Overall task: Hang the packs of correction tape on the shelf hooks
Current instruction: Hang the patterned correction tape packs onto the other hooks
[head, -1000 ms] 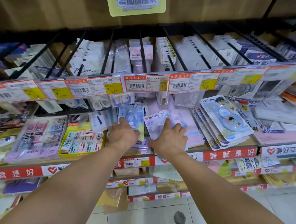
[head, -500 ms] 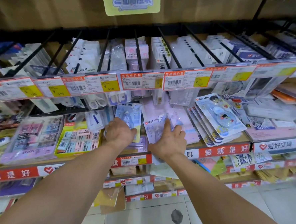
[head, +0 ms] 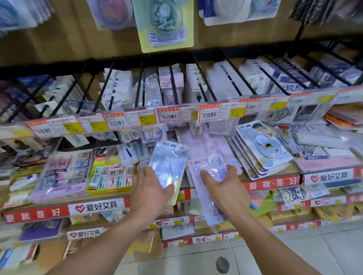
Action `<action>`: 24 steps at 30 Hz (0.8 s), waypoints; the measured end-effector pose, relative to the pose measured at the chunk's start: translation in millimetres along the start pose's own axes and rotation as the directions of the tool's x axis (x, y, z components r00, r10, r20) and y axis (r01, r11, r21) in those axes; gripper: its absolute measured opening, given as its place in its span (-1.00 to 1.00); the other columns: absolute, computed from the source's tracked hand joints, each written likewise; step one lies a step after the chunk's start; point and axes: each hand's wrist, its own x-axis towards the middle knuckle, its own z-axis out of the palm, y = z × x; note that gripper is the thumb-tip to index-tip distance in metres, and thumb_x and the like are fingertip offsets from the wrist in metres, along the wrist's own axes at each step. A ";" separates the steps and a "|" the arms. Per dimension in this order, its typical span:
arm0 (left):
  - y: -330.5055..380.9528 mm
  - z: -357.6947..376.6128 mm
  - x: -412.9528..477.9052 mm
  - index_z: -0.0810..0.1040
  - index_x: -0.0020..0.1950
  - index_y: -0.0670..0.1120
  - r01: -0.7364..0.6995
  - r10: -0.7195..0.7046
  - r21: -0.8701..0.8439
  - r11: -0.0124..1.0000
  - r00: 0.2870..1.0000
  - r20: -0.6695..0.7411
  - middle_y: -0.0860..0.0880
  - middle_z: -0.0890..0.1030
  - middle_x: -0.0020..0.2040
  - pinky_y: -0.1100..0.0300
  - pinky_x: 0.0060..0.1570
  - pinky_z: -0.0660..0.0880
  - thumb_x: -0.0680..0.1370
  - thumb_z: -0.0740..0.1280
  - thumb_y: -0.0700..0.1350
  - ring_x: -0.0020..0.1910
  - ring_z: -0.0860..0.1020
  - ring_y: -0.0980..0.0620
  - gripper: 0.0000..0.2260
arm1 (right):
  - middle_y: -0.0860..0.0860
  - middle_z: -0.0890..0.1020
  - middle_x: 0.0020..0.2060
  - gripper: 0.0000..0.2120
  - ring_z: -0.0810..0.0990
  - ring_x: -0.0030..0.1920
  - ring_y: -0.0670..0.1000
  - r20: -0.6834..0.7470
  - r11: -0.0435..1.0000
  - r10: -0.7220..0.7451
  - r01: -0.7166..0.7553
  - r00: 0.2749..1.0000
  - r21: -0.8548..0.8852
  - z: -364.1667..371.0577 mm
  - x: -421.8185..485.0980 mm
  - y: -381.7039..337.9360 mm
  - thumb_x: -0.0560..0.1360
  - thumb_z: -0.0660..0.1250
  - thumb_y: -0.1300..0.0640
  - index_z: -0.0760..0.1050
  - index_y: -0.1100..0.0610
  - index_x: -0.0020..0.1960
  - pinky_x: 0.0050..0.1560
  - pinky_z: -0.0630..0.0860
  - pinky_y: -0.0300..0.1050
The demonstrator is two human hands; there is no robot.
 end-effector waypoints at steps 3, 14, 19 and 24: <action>-1.3 -7.9 -27.6 0.41 0.09 -0.14 0.014 -0.014 -0.039 0.999 1.000 0.013 -0.08 0.49 0.02 0.02 0.03 0.48 0.36 0.45 0.11 0.05 0.44 -0.10 -0.53 | 0.01 0.66 0.04 -0.36 0.62 0.06 0.16 -0.003 0.997 0.019 -0.019 1.000 0.076 -10.7 -24.5 -1.3 0.39 0.35 -0.40 0.35 0.00 0.27 -0.03 0.49 0.02; 9.1 -28.3 -77.3 0.38 -0.04 -0.03 0.087 -0.080 -0.121 0.989 0.995 0.060 0.03 0.47 -0.10 0.06 -0.10 0.47 0.33 0.42 0.16 -0.06 0.44 -0.01 -0.61 | -0.07 0.63 -0.15 -0.29 0.62 -0.13 0.06 -0.007 0.977 0.004 -0.002 1.000 0.212 -33.7 -47.0 -22.6 0.29 0.46 -0.31 0.35 0.07 0.24 -0.17 0.52 0.00; 10.9 -45.8 -94.5 0.34 -0.02 0.03 0.086 -0.088 -0.184 0.979 0.996 -0.002 0.09 0.38 -0.06 0.18 -0.09 0.29 0.37 0.46 0.14 -0.01 0.29 0.08 -0.61 | -0.03 0.65 -0.22 -0.46 0.63 -0.15 0.07 -0.067 0.950 -0.068 0.085 0.995 0.301 -51.5 -54.5 -38.9 0.32 0.47 -0.35 0.42 0.05 -0.03 -0.08 0.56 0.05; 3.3 -65.4 -104.6 0.34 -0.01 0.02 0.126 -0.145 -0.210 0.970 0.986 -0.079 0.06 0.38 -0.05 0.16 -0.08 0.27 0.28 0.55 0.10 -0.01 0.29 0.07 -0.51 | 0.05 0.63 -0.24 -0.34 0.61 -0.17 0.13 -0.107 0.927 -0.123 0.153 0.987 0.344 -69.3 -64.7 -62.5 0.29 0.36 -0.49 0.41 0.13 -0.12 -0.07 0.56 0.12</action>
